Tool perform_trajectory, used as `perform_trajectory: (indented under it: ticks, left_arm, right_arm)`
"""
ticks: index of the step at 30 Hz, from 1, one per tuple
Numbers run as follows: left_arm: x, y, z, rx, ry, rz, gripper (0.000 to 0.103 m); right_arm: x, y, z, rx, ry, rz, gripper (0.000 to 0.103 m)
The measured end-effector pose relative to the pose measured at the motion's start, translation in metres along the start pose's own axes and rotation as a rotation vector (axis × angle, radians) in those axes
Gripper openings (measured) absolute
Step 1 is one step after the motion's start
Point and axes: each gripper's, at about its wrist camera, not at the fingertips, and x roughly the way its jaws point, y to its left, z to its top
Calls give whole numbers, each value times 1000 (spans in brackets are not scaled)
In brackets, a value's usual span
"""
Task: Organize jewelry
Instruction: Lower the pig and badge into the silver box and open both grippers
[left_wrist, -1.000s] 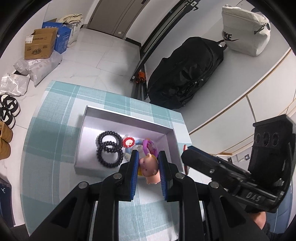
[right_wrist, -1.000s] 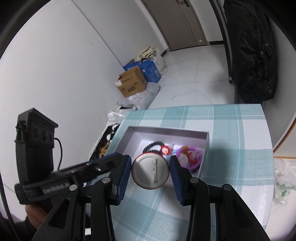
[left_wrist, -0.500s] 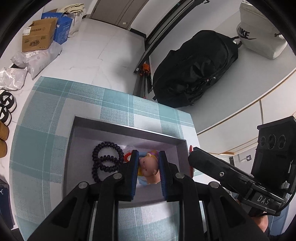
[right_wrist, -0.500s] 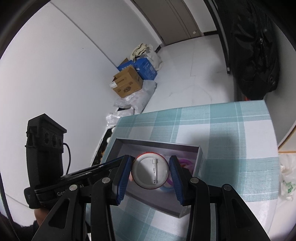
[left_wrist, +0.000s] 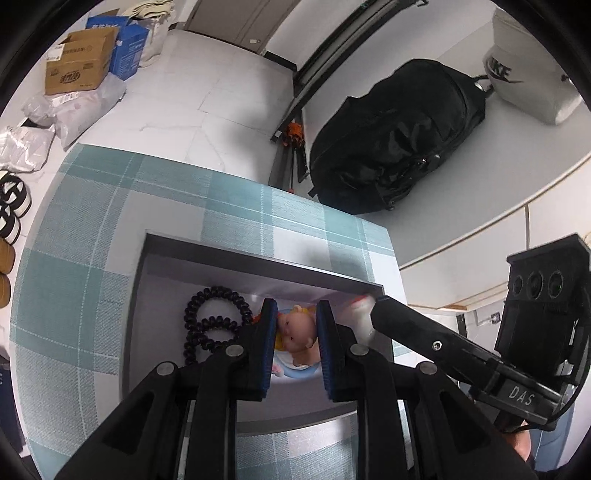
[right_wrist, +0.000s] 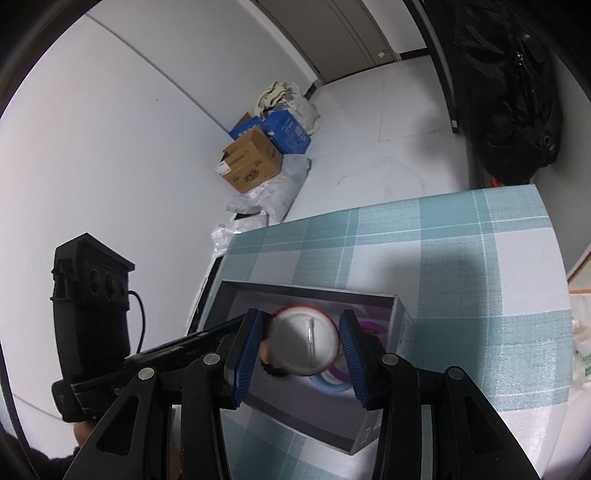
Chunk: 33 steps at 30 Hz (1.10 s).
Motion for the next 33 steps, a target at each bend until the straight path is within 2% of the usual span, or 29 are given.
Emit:
perform_trajectory:
  ticks: [6, 10, 12, 14, 15, 16, 22, 24, 27, 30, 33]
  left_arm:
    - [-3, 2, 1, -20, 4, 11, 18]
    - [-4, 1, -1, -14, 7, 22, 24]
    - [-4, 1, -1, -11, 6, 30, 25]
    - [-6, -1, -1, -2, 3, 37, 28]
    - [-7, -2, -1, 7, -2, 48, 32]
    - [-8, -4, -2, 18, -11, 60, 36]
    - [-14, -11, -5, 63, -56, 118, 39]
    - [-17, -14, -6, 80, -71, 140, 40]
    - [-25, -19, -10, 101, -119, 181, 41]
    - [-31, -22, -11, 117, -155, 215, 48]
    - [-42, -25, -14, 116, -215, 259, 50]
  right_arm:
    - [-1, -2, -1, 16, 0, 2, 43]
    - [-5, 1, 0, -1, -24, -5, 44]
    - [-8, 2, 0, -6, -39, -11, 50]
    - [-10, 1, 0, -7, -48, -15, 51]
    - [-11, 1, 0, -6, -51, -16, 51]
    - [-12, 1, 0, -8, -54, -17, 51]
    - [-17, 4, -1, -28, -78, -35, 52]
    - [-20, 7, -2, -42, -88, -37, 56]
    - [-24, 11, -4, -69, -97, -42, 57]
    - [-32, 18, -7, -111, -126, -49, 61]
    - [-39, 22, -12, -135, -150, -47, 64]
